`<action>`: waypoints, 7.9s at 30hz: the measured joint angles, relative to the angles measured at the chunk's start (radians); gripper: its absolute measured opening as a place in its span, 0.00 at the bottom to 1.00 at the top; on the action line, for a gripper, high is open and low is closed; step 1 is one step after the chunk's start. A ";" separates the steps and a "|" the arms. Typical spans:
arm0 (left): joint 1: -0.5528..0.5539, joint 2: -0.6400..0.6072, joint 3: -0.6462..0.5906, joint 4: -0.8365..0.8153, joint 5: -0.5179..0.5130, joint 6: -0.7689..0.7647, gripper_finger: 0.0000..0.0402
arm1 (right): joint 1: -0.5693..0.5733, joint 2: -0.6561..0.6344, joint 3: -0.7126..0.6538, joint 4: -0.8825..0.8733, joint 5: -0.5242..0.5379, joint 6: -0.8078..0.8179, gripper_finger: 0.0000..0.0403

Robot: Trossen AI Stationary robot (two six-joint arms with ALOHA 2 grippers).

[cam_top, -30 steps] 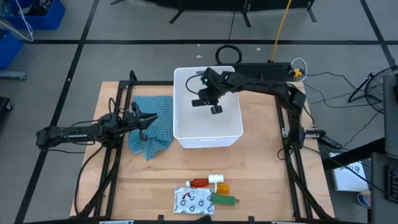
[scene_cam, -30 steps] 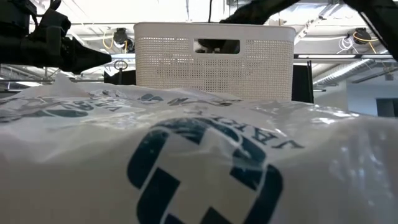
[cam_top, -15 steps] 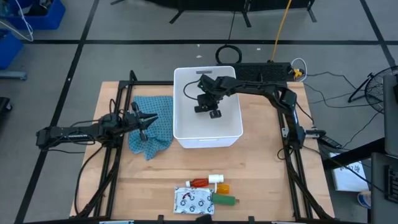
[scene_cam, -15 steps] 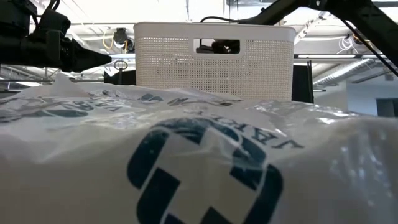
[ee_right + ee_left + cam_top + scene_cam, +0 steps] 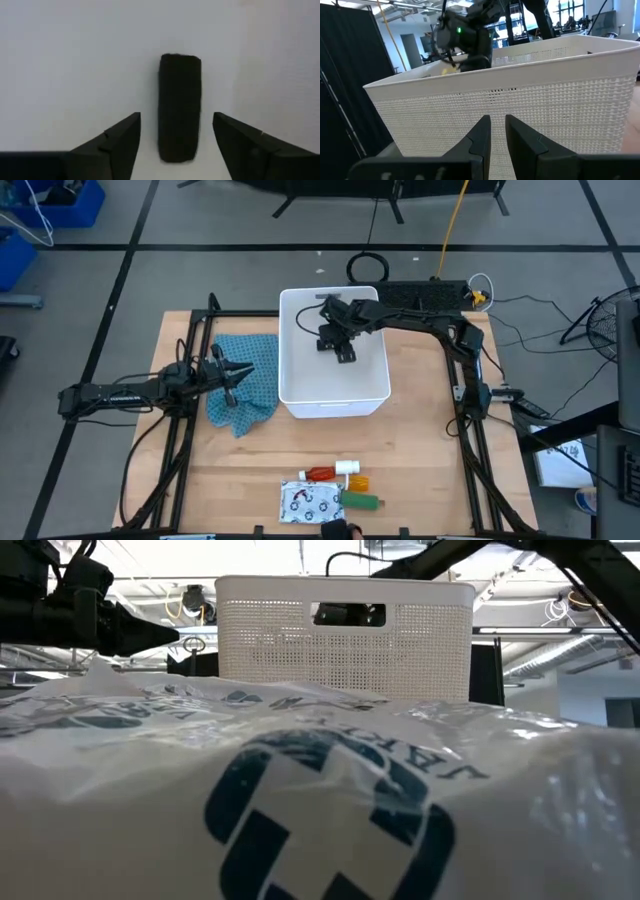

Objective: Pick & place medical supplies in basket/bin
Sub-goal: Put the white mailer bag into the white bin

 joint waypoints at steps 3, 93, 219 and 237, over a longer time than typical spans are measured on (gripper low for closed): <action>0.000 0.000 0.000 0.001 -0.007 0.001 0.16 | 0.005 -0.050 -0.001 0.010 0.032 0.003 0.62; -0.799 1.398 1.260 -0.865 -0.244 -0.798 0.20 | 0.115 -1.698 -1.583 1.007 -0.500 0.617 0.00; -0.228 0.809 1.224 -0.588 -0.350 0.048 0.00 | 0.115 -1.691 -1.641 1.112 -0.492 0.638 0.00; 0.075 1.508 1.464 -0.744 -0.036 -0.114 0.00 | 0.115 -1.691 -1.641 1.111 -0.494 0.622 0.00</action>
